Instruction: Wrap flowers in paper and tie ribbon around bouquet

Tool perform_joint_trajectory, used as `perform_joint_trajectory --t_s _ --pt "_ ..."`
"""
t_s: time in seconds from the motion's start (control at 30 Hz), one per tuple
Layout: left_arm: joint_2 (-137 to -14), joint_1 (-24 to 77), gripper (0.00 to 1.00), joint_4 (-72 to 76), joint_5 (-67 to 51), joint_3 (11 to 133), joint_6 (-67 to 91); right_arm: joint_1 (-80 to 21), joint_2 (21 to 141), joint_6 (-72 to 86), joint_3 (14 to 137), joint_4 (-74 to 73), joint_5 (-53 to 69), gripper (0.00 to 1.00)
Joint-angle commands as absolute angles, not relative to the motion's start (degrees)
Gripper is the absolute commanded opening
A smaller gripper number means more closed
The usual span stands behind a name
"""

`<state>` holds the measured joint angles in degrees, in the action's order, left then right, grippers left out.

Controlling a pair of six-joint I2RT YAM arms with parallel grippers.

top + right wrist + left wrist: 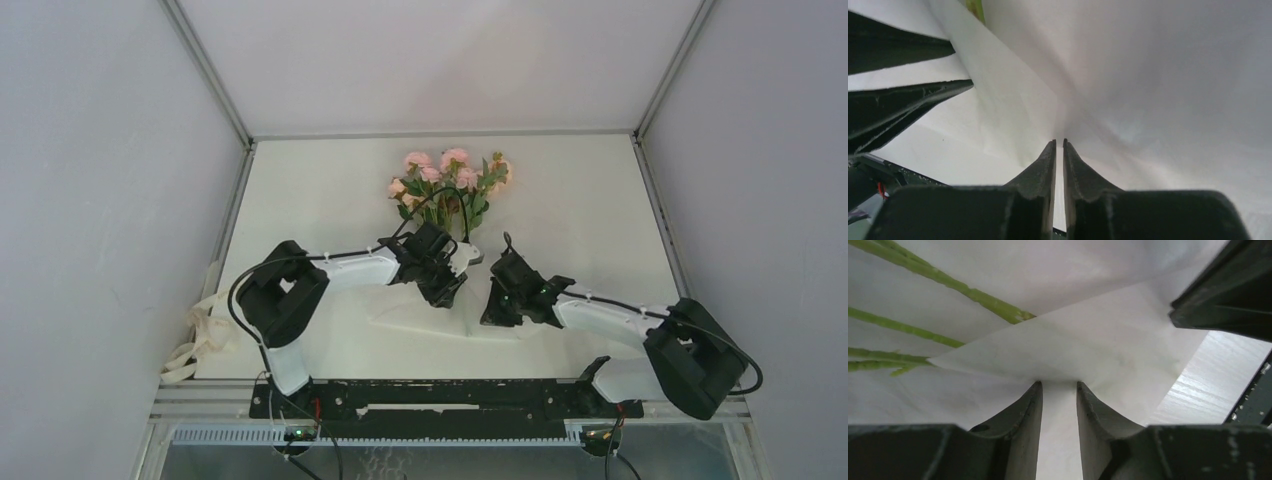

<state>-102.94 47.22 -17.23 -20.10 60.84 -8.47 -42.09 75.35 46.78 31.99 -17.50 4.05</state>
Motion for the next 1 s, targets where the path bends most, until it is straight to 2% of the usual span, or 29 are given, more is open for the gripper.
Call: perform_joint_trajectory --t_s 0.0,0.1,0.17,0.4,0.6,0.77,0.87,0.97 --pt "-104.33 47.33 0.36 -16.99 -18.33 59.73 -7.22 -44.34 68.66 53.55 32.08 -25.74 -3.13 0.26" --pt "-104.57 47.40 0.36 -17.10 -19.02 59.27 -7.23 -47.17 64.51 62.65 32.05 -34.86 -7.54 0.46" --pt "-104.34 47.37 0.36 -17.02 -19.20 59.15 -7.21 -48.50 62.23 69.12 32.08 -40.06 -9.68 0.54" --pt "-103.58 47.38 0.36 -16.61 -19.81 58.80 -7.30 -49.81 58.90 83.76 31.90 -45.46 -14.80 0.69" --pt "-103.40 47.34 0.36 -16.56 -20.26 58.79 -7.23 -49.68 63.46 85.40 31.82 -42.49 -14.33 0.71" --pt "-103.34 47.30 0.36 -16.56 -20.12 58.88 -7.15 -49.02 66.25 84.40 31.31 -41.55 -13.22 0.69" --pt "-103.48 47.21 0.36 -16.73 -20.10 59.19 -7.20 -47.63 66.35 82.77 29.69 -38.34 -11.51 0.63" --pt "-103.20 46.90 0.36 -17.09 -20.36 59.25 -7.55 -45.62 66.38 81.21 27.54 -35.32 -9.63 0.51"
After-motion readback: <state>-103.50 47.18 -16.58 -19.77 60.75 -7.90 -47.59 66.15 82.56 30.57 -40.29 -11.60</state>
